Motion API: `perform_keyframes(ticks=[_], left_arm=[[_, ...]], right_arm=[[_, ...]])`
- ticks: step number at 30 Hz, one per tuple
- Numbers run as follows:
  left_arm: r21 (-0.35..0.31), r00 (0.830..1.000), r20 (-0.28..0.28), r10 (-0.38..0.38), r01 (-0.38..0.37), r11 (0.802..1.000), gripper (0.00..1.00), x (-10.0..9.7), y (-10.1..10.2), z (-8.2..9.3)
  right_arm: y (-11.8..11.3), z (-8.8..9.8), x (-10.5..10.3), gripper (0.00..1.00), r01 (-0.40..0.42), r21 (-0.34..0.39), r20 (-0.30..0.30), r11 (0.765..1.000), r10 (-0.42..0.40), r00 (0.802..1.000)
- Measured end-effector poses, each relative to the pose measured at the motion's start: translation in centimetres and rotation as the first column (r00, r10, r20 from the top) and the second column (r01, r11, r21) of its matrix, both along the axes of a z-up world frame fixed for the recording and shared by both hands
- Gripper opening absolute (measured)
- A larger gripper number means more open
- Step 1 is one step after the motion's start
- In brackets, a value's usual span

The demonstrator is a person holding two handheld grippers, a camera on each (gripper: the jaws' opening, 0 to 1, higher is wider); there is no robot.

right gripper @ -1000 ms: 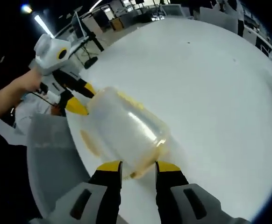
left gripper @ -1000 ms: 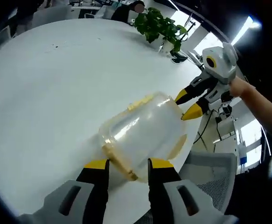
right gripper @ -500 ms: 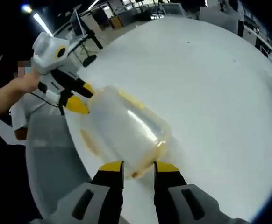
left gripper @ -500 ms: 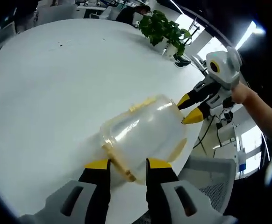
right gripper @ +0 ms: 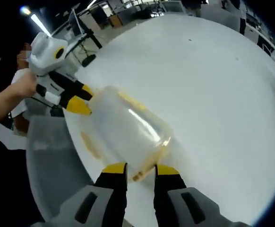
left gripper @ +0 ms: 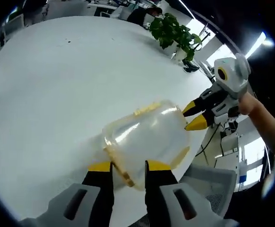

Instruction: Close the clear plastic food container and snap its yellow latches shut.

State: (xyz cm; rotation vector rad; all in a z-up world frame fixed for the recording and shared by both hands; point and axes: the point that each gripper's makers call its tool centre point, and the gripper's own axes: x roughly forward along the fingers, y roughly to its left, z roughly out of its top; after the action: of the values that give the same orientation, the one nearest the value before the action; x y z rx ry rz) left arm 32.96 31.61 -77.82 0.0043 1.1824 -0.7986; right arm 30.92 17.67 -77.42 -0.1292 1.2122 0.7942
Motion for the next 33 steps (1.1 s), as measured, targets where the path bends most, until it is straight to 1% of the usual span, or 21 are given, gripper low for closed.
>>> perform_keyframes(ticks=[1, 2, 3, 4, 5, 6, 9, 11, 13, 16, 19, 23, 24, 25, 26, 27, 30, 33], left_arm=[[-0.001, 1.000, 0.001, 0.010, -0.010, 1.000, 0.21, 0.1, 0.2, 0.1], [-0.038, 0.999, -0.025, 0.020, -0.021, 0.999, 0.22, -0.1, 0.2, 0.6], [-0.009, 1.000, -0.001, 0.016, -0.016, 1.000, 0.22, 0.3, 1.0, 0.4], [-0.013, 1.000, -0.005, 0.027, -0.027, 1.000, 0.22, 0.4, 1.3, 0.4], [-0.008, 0.999, -0.009, 0.038, -0.038, 0.999, 0.22, 0.5, 1.4, 0.3], [-0.009, 0.999, -0.008, 0.036, -0.036, 0.999, 0.22, 0.5, 1.2, 0.3], [-0.009, 0.999, -0.003, 0.041, -0.041, 0.999, 0.22, 0.5, 1.0, 0.3], [-0.018, 0.999, -0.010, 0.038, -0.038, 0.999, 0.22, 0.5, 1.0, 0.3], [-0.020, 0.999, -0.009, 0.040, -0.040, 0.999, 0.23, 0.5, 1.0, 0.4], [-0.011, 0.999, -0.013, 0.039, -0.040, 0.999, 0.23, 0.5, 0.9, 0.4], [-0.011, 0.999, -0.028, 0.043, -0.043, 0.999, 0.24, 0.5, 1.0, 0.3], [-0.020, 1.000, -0.017, 0.026, -0.026, 0.999, 0.25, 0.6, 1.0, 0.3], [-0.020, 1.000, -0.007, 0.019, -0.019, 1.000, 0.25, 0.6, 1.0, 0.4], [-0.005, 0.998, 0.054, -0.030, 0.030, 1.000, 0.26, 0.9, 1.1, 0.5], [0.009, 0.996, 0.076, -0.038, 0.037, 0.999, 0.27, 0.9, 1.0, 0.6], [0.018, 0.996, 0.080, -0.038, 0.037, 0.999, 0.27, 0.8, 1.0, 0.7], [0.063, 0.986, 0.136, -0.093, 0.085, 0.994, 0.29, 1.0, 0.9, 0.9], [0.078, 0.983, 0.151, -0.104, 0.093, 0.993, 0.29, 1.0, 0.8, 0.9]], right_arm=[[0.0, 0.0, 0.0, 0.18, 0.001, 0.006, -0.001, 1.000, -0.001, 1.000], [1.0, 0.0, 0.1, 0.16, -0.049, 0.077, 0.009, 0.996, 0.048, 0.999], [0.7, -0.1, 0.0, 0.16, 0.028, 0.090, -0.020, 0.996, -0.026, 0.999], [0.7, -0.1, 0.0, 0.16, 0.052, 0.102, -0.031, 0.993, -0.049, 0.998], [0.7, -0.2, 0.0, 0.16, 0.073, 0.123, -0.021, 0.990, -0.071, 0.997], [0.5, -0.1, -0.3, 0.16, 0.054, 0.110, 0.000, 0.992, -0.055, 0.999], [0.4, -0.1, -0.3, 0.17, 0.085, 0.134, 0.001, 0.987, -0.086, 0.996], [0.6, 0.0, -0.5, 0.17, 0.075, 0.133, 0.008, 0.988, -0.077, 0.997], [0.5, -0.1, -0.3, 0.17, 0.085, 0.124, -0.002, 0.989, -0.086, 0.996], [0.6, 0.0, -0.4, 0.18, 0.074, 0.107, -0.006, 0.992, -0.074, 0.997], [0.5, 0.0, -0.5, 0.18, 0.076, 0.098, -0.013, 0.992, -0.075, 0.997], [0.5, 0.0, -0.4, 0.20, 0.068, 0.078, -0.011, 0.995, -0.067, 0.998], [0.5, 0.0, -0.2, 0.20, 0.046, 0.060, 0.003, 0.997, -0.046, 0.999], [0.5, 0.1, -0.2, 0.21, 0.022, 0.041, 0.023, 0.999, -0.023, 0.999], [0.6, 0.2, -0.2, 0.21, 0.020, 0.033, 0.023, 0.999, -0.021, 1.000], [0.7, 0.2, -0.3, 0.21, 0.020, 0.030, 0.021, 0.999, -0.021, 1.000], [0.6, 0.2, -0.2, 0.22, 0.006, 0.022, 0.025, 1.000, -0.007, 1.000], [0.5, 0.2, -0.1, 0.24, -0.025, 0.013, 0.050, 1.000, 0.025, 0.998]])
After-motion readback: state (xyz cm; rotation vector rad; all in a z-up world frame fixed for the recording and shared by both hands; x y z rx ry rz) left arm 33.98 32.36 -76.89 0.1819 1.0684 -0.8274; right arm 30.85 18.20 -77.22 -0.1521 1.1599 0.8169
